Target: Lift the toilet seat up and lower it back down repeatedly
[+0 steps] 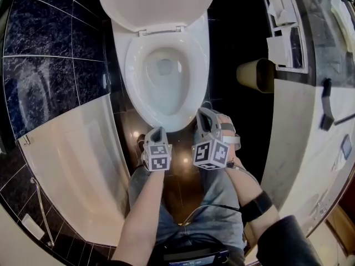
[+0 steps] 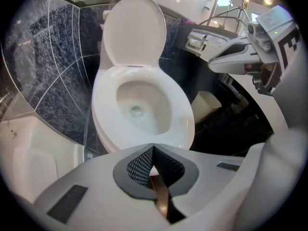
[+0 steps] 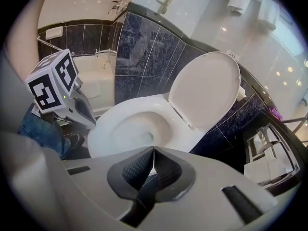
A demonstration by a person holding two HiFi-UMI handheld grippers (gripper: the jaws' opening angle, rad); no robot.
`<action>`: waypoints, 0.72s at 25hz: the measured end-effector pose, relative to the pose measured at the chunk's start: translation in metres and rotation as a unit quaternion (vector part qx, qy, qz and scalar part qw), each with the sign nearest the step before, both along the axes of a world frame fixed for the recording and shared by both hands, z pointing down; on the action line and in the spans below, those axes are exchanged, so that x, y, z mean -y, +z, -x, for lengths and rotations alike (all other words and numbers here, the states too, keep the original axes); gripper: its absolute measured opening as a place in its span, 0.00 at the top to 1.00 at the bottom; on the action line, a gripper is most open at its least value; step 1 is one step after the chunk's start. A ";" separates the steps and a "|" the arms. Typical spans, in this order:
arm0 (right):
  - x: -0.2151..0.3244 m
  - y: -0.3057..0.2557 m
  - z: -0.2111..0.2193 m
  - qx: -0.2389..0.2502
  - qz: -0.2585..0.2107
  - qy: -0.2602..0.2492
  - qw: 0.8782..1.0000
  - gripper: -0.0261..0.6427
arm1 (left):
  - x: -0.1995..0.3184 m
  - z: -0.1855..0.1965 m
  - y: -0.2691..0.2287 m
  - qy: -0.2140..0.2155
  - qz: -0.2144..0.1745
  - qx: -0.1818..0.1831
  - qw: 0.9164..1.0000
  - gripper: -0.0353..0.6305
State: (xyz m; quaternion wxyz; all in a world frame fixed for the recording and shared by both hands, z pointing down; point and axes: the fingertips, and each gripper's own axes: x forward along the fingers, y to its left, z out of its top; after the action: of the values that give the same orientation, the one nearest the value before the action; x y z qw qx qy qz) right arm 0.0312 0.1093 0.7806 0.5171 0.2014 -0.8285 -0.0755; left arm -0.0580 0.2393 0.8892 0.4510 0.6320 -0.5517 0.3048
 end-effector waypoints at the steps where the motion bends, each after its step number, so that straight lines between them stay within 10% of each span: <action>1: 0.002 -0.003 0.001 0.001 0.000 0.002 1.000 0.93 | 0.005 0.002 -0.006 0.000 -0.005 0.002 1.000 0.95; 18: 0.042 -0.242 0.019 0.140 -0.003 0.123 0.982 0.93 | 0.096 0.080 -0.345 0.009 -0.187 0.056 0.981 0.95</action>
State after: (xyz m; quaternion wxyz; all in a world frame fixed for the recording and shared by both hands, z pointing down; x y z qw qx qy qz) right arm 0.0120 0.0672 0.5381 0.4006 0.3119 -0.8614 0.0152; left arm -0.1381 0.1435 0.5446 0.2909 0.6921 -0.6173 0.2353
